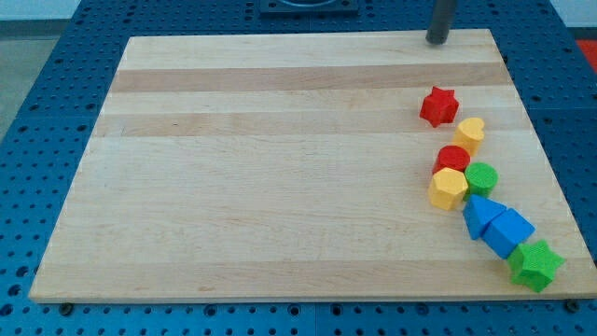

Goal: Slide the red star above the red circle

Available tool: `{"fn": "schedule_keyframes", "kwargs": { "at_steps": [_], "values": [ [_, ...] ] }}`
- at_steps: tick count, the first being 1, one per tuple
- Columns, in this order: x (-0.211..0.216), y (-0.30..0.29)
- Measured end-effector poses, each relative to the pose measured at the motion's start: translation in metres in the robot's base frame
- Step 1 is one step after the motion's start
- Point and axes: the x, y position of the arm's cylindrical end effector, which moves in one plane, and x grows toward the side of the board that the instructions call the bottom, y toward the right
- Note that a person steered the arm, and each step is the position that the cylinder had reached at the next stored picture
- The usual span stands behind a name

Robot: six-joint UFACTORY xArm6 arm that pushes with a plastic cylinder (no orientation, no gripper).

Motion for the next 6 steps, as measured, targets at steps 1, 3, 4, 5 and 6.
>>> {"fn": "schedule_keyframes", "kwargs": {
  "at_steps": [1,3,4,5,6],
  "values": [
    [0.039,0.000],
    [0.063,-0.003],
    [0.081,-0.027],
    [0.114,-0.043],
    [0.145,-0.053]
  ]
}}
